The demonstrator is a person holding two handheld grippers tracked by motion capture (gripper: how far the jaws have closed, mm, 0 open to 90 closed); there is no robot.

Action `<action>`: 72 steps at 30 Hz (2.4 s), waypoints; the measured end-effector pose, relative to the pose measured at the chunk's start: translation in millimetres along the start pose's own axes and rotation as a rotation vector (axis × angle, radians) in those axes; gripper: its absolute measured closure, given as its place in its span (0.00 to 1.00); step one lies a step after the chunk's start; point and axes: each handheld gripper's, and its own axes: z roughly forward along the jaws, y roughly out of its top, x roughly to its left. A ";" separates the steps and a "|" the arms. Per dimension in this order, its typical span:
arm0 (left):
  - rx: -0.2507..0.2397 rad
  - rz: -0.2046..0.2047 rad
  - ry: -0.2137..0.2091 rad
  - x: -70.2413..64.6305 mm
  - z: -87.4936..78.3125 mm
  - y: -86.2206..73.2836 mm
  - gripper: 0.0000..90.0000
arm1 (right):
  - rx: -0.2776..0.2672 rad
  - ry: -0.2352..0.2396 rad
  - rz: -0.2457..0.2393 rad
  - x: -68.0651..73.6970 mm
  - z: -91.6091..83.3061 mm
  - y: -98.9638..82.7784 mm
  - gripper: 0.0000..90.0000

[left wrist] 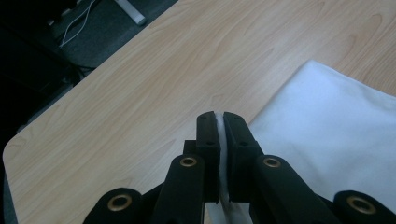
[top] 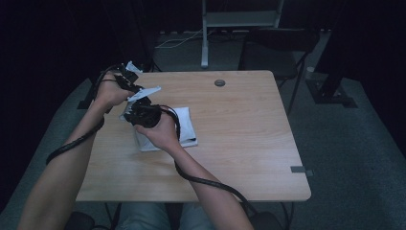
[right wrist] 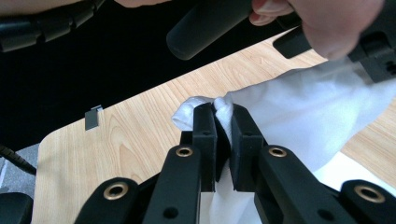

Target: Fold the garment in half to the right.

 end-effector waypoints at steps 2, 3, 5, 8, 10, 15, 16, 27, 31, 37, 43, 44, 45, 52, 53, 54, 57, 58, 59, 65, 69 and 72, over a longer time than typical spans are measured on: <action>-0.002 -0.001 -0.004 -0.9 0.8 0.9 0.96 | -0.006 -0.003 0.001 -1.5 -2.4 -1.2 0.92; -0.006 -0.002 -0.004 -1.4 1.1 1.6 0.96 | -0.005 -0.004 0.005 -1.9 -3.8 -1.4 0.92; -0.004 0.000 -0.007 -2.3 1.3 3.2 0.96 | -0.010 -0.006 0.007 -2.6 -5.9 -1.7 0.92; -0.008 0.001 -0.011 -5.0 1.5 5.8 0.96 | -0.010 -0.007 0.003 -4.2 -9.4 -2.8 0.92; -0.012 0.001 -0.014 -7.1 2.3 7.4 0.96 | -0.011 -0.008 0.004 -5.0 -11.8 -3.8 0.92; -0.008 0.006 -0.019 -11.2 5.2 10.3 0.96 | -0.010 -0.013 0.003 -6.5 -15.2 -6.4 0.92; -0.007 0.007 -0.019 -11.3 5.3 10.7 0.96 | -0.009 -0.012 0.002 -7.3 -15.9 -6.7 0.92; -0.017 0.004 -0.029 -18.7 9.7 16.0 0.96 | -0.009 -0.017 0.004 -13.1 -24.9 -11.0 0.92; -0.014 0.017 -0.035 -23.4 12.9 17.6 0.96 | -0.006 -0.018 0.007 -14.0 -26.7 -15.1 0.92; -0.014 0.015 -0.041 -26.3 16.4 18.6 0.96 | -0.008 -0.023 0.015 -17.8 -29.9 -20.1 0.92; -0.018 0.013 -0.043 -28.0 16.8 19.5 0.96 | -0.012 -0.023 0.017 -18.9 -32.7 -21.9 0.92; -0.020 0.013 -0.043 -28.7 17.1 19.8 0.96 | -0.011 -0.023 0.015 -19.1 -33.2 -22.7 0.92; -0.019 0.016 -0.045 -29.1 17.3 20.1 0.96 | -0.013 -0.023 0.017 -18.9 -33.4 -23.4 0.92; -0.024 0.012 -0.048 -32.3 20.6 20.8 0.96 | -0.010 -0.026 0.025 -21.5 -35.3 -27.9 0.92; -0.023 0.013 -0.049 -32.6 20.8 21.0 0.96 | -0.010 -0.026 0.025 -21.8 -35.6 -28.1 0.92; -0.024 0.011 -0.049 -32.9 20.9 21.1 0.96 | -0.009 -0.026 0.023 -21.8 -36.0 -28.2 0.91; -0.030 0.007 -0.053 -34.1 20.9 22.1 0.96 | -0.010 -0.025 0.019 -22.1 -37.2 -28.0 0.92; -0.032 0.006 -0.054 -34.3 20.9 22.3 0.96 | -0.011 -0.025 0.019 -22.2 -37.6 -28.1 0.92; -0.033 0.004 -0.055 -34.4 20.9 22.6 0.96 | -0.011 -0.027 0.021 -22.2 -38.0 -28.3 0.91; -0.040 -0.005 -0.057 -35.0 22.1 23.6 0.96 | -0.006 -0.031 0.020 -24.8 -41.0 -30.2 0.91; -0.039 -0.007 -0.062 -35.8 23.9 23.9 0.96 | -0.004 -0.034 0.018 -26.2 -42.5 -31.3 0.91; -0.041 -0.010 -0.063 -36.6 24.3 24.2 0.96 | -0.004 -0.034 0.018 -26.6 -43.1 -32.0 0.91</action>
